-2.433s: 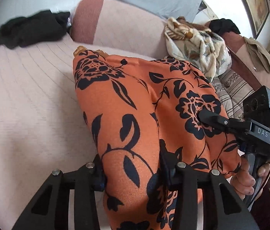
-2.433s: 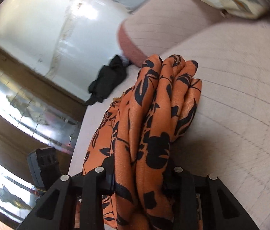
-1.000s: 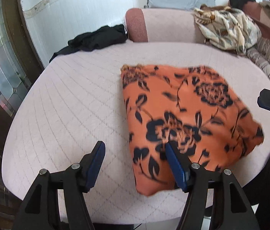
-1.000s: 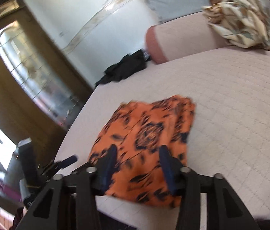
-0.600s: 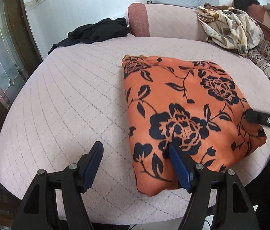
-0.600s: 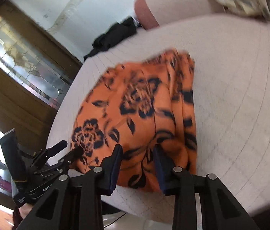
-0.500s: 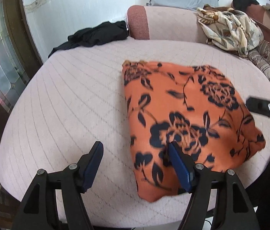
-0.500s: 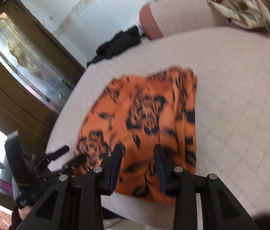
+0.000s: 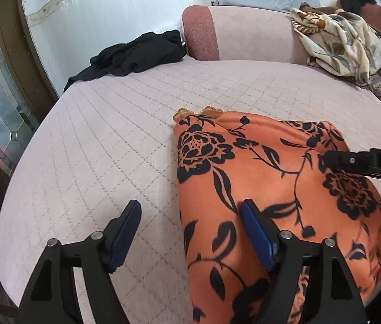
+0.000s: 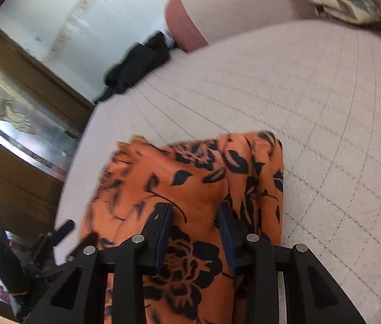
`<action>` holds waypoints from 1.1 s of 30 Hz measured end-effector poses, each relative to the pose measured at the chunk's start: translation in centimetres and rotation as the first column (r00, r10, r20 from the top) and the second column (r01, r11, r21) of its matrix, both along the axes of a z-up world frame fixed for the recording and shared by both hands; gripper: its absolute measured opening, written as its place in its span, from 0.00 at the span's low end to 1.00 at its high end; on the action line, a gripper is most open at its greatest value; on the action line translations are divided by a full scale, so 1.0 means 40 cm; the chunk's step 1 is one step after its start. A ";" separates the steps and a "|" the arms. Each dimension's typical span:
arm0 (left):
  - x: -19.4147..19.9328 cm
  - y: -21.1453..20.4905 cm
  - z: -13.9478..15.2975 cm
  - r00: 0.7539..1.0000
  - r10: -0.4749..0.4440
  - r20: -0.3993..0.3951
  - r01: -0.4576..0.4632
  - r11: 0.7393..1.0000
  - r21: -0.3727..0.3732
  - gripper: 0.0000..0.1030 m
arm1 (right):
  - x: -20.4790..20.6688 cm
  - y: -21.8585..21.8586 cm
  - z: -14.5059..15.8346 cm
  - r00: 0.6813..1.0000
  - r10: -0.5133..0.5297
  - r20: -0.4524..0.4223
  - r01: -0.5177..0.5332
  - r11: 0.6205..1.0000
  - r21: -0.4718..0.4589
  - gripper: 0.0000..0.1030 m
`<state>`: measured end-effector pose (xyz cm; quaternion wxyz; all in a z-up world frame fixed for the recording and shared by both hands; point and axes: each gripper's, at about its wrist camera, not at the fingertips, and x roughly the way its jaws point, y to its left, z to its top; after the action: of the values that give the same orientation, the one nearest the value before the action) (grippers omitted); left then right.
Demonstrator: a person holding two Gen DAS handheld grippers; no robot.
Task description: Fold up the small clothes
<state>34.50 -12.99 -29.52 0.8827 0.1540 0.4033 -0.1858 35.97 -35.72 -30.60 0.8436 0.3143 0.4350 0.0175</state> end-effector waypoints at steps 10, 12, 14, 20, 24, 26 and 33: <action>-0.064 0.029 0.067 0.999 0.041 -0.001 -0.041 0.999 0.001 0.77 | -0.079 0.023 0.082 0.996 -0.006 0.089 0.011 0.999 -0.053 0.37; -0.091 0.045 0.105 0.998 0.057 0.018 -0.057 0.998 -0.017 0.77 | -0.123 0.038 0.129 0.991 -0.016 0.135 0.027 0.997 -0.077 0.44; -0.121 0.060 0.154 0.996 0.078 0.045 -0.077 0.996 -0.037 0.77 | -0.187 0.057 0.189 0.979 -0.039 0.199 0.067 0.989 -0.134 0.65; -0.224 0.113 0.333 0.970 0.151 0.188 -0.135 0.986 -0.096 0.85 | -0.341 0.103 0.312 0.962 -0.068 0.266 0.145 0.948 -0.283 0.67; -0.297 0.143 0.439 0.942 0.193 0.276 -0.164 0.978 -0.127 0.85 | -0.417 0.121 0.359 0.961 -0.079 0.265 0.159 0.943 -0.292 0.67; -0.335 0.151 0.486 0.926 0.215 0.311 -0.185 0.975 -0.122 0.85 | -0.464 0.139 0.391 0.956 -0.071 0.283 0.163 0.935 -0.315 0.67; -0.460 0.181 0.591 0.889 0.227 0.398 -0.188 0.973 -0.136 0.86 | -0.563 0.216 0.466 0.946 -0.002 0.324 0.136 0.911 -0.390 0.67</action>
<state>16.09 -5.75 -5.86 0.9686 0.1038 0.2138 -0.0727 13.44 -27.08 -11.98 0.9492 0.1402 0.2765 -0.0534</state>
